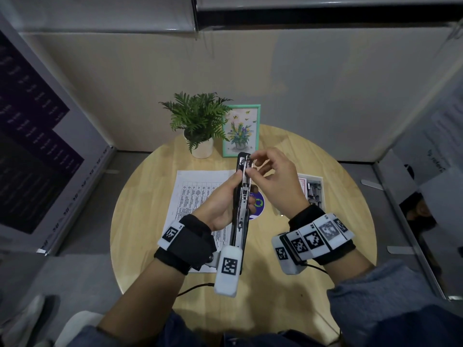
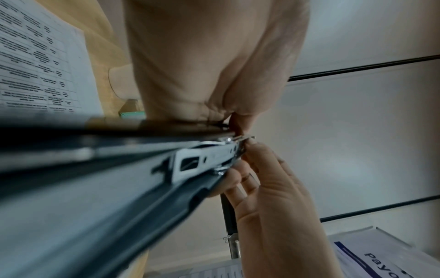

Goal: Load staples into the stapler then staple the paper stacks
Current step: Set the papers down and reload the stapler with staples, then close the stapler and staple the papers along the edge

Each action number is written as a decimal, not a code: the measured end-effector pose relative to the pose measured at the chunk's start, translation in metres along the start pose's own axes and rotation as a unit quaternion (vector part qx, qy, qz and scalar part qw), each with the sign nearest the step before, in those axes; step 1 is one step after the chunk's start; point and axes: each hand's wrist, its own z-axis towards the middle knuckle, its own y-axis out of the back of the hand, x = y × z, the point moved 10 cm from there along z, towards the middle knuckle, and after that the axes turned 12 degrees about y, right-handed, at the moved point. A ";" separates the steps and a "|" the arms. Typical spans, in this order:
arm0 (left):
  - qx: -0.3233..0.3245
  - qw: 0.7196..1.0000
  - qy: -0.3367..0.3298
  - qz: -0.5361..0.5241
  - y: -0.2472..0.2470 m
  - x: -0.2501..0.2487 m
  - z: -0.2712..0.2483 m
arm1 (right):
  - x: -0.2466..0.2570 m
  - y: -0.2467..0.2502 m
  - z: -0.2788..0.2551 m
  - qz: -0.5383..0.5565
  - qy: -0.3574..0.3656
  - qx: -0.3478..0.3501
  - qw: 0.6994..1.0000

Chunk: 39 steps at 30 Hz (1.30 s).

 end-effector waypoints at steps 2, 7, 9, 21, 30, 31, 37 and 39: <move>0.002 1.000 0.005 0.006 0.000 0.003 0.000 | -0.002 0.006 0.003 -0.023 -0.012 -0.022 0.999; 0.010 1.000 -0.005 -0.002 0.001 0.005 0.000 | -0.008 0.013 0.009 -0.083 -0.038 -0.033 0.995; 0.015 0.999 -0.021 -0.027 0.004 0.003 -0.001 | -0.010 0.009 0.006 -0.060 -0.045 -0.028 0.997; -0.175 0.950 -0.197 -0.171 0.120 -0.019 -0.007 | -0.024 -0.083 -0.086 -0.139 -0.123 0.331 0.925; -0.163 0.966 -0.170 0.106 0.102 0.003 -0.009 | -0.046 -0.059 -0.058 0.101 -0.265 0.076 0.956; -0.153 0.967 -0.165 0.116 0.095 0.002 -0.008 | -0.046 -0.060 -0.054 0.075 -0.252 0.061 0.963; -0.054 0.978 -0.123 0.159 0.062 0.008 -0.003 | -0.060 -0.089 -0.064 0.138 -0.327 0.031 0.934; -0.047 0.968 -0.122 0.214 0.066 0.007 -0.004 | -0.071 -0.095 -0.075 0.200 -0.381 0.003 0.903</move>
